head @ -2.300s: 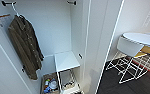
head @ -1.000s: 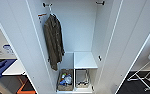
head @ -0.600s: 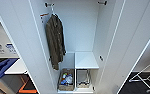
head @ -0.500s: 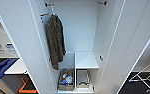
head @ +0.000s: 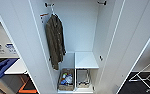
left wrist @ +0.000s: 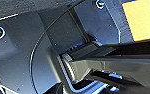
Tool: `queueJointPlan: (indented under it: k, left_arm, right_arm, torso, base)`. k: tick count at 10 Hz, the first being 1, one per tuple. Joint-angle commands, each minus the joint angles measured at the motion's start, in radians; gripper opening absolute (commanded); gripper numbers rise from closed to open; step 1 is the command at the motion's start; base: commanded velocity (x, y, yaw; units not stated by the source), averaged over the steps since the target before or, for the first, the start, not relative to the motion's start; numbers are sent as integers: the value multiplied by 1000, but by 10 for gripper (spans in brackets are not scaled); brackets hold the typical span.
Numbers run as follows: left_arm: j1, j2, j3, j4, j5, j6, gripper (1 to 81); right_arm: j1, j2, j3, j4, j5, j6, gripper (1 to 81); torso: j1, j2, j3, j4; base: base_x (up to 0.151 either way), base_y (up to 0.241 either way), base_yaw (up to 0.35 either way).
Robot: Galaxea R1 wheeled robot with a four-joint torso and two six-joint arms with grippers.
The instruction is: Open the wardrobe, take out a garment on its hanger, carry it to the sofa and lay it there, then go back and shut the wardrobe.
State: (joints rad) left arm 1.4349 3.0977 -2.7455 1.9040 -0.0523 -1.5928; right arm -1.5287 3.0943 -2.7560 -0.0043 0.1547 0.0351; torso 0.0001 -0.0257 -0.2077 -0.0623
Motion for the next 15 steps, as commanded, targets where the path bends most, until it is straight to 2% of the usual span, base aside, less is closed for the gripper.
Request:
queueJointPlan:
  k: [1, 8, 12, 13, 15]
  left_arm:
    - [-34, 7, 4, 6, 35, 7, 811]
    - [-31, 7, 6, 6, 34, 5, 811]
    - [-29, -9, 7, -3, 28, -2, 811]
    - [-29, -22, 4, -43, 20, -38, 811]
    - [-6, -45, 13, -207, 19, -163, 811]
  right_arm:
    - [26, 0, 6, 0, -57, 0, 811]
    - [29, -1, -2, -2, -61, -1, 811]
    - [34, -1, -5, -2, -66, -1, 811]
    - [38, -1, -8, -2, -66, -3, 811]
    - [49, -3, -16, -2, -67, -3, 811]
  torso:
    - [0, 0, 0, 0]
    - [0, -1, 1, 0]
    - [2, 0, 0, 0]
    - [1, 0, 0, 0]
    - [1, 0, 0, 0]
  base:
    - [70, 0, 0]
    - [103, 0, 0]
    - [18, 0, 0]
    - [0, 0, 0]
    - [0, 0, 0]
